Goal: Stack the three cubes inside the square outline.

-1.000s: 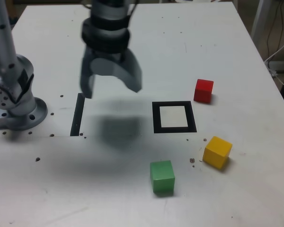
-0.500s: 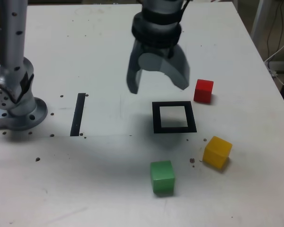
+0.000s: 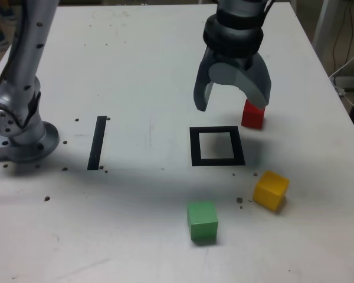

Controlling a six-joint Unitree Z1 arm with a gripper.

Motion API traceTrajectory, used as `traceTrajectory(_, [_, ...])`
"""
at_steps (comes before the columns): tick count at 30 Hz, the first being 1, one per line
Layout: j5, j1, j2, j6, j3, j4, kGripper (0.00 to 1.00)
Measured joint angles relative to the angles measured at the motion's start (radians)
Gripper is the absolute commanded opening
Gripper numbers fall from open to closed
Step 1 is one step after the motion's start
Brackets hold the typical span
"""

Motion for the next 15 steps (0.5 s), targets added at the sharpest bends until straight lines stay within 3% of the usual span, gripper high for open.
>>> traceTrajectory(15, [0.004, 0.118, 0.15, 0.136, -0.146, -0.022, 0.95])
